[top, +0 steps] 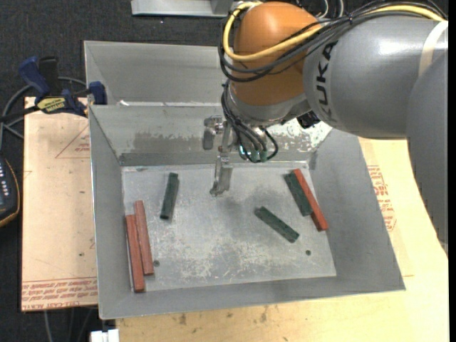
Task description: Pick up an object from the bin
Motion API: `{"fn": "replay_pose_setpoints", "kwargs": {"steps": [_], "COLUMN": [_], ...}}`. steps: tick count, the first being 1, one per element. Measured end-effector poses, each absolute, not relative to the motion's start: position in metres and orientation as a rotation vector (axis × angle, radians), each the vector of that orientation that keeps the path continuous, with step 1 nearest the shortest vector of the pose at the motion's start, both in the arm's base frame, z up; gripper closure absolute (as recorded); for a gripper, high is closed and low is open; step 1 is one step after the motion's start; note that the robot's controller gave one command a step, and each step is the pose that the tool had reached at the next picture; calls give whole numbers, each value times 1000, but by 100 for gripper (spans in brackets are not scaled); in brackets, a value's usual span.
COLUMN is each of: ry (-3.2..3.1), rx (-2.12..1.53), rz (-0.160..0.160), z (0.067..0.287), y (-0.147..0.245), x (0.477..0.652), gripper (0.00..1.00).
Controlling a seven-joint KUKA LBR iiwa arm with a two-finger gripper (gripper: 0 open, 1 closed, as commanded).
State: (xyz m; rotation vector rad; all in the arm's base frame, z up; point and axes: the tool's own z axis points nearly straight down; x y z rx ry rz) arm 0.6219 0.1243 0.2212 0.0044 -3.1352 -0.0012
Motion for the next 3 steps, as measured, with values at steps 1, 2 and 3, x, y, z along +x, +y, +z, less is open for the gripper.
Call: {"fn": "replay_pose_setpoints", "kwargs": {"steps": [1, 2, 3], "ry": [-3080, -3077, -2998], "rx": [623, 663, 960], "rz": [-3, -4, 0], "z": [68, 102, 122], "y": [180, 201, 175], "x": [628, 619, 629], "gripper": [0, 0, 0]}}
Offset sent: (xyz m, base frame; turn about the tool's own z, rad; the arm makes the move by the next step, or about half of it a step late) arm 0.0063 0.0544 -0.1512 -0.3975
